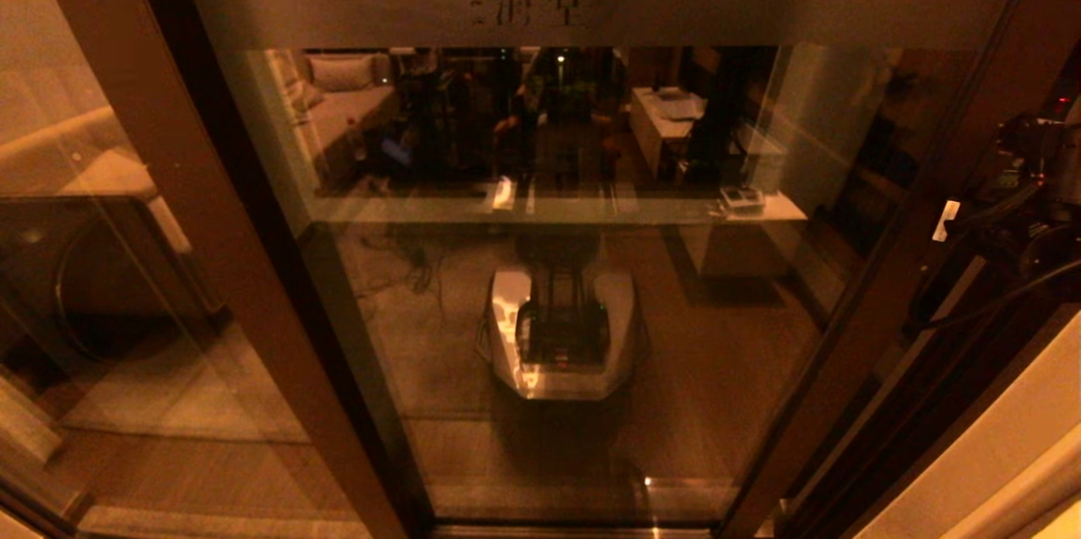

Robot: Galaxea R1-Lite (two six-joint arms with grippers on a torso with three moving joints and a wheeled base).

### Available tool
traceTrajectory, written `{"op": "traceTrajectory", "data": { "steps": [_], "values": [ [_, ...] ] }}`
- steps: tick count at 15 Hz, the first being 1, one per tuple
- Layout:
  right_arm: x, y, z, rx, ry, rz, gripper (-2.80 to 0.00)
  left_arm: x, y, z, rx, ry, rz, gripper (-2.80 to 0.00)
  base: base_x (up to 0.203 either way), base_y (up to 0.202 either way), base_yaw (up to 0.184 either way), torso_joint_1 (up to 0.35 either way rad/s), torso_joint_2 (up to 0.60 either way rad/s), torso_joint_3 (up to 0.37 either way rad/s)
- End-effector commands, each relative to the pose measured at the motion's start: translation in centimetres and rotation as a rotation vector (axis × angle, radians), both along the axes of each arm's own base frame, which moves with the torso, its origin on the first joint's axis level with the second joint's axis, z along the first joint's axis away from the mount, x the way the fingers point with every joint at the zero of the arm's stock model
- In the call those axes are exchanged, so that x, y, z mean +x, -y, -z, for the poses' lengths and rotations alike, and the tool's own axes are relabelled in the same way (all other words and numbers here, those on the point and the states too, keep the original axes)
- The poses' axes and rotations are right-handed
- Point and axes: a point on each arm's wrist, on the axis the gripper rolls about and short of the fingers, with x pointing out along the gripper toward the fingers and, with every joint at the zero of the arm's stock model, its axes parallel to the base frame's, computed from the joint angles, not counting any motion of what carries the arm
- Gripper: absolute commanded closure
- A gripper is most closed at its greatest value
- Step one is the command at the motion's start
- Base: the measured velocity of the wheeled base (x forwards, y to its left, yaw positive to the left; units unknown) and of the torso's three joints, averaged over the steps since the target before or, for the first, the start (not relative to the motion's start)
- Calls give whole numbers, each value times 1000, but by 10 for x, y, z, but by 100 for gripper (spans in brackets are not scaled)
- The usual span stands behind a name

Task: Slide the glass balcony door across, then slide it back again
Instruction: Close the slid door

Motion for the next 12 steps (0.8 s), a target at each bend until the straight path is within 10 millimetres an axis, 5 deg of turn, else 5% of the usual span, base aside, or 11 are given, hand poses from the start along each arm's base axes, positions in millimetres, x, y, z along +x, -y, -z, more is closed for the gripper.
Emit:
{"op": "traceTrajectory", "data": {
  "steps": [1, 12],
  "values": [
    [4, 1, 4, 1, -7, 2, 0, 0, 0, 0, 1, 0, 0, 0, 0, 0, 0, 0, 0, 0],
    [22, 3, 11, -3, 19, 2, 0, 0, 0, 0, 0, 0, 0, 0, 0, 0, 0, 0, 0, 0]
  ]
}}
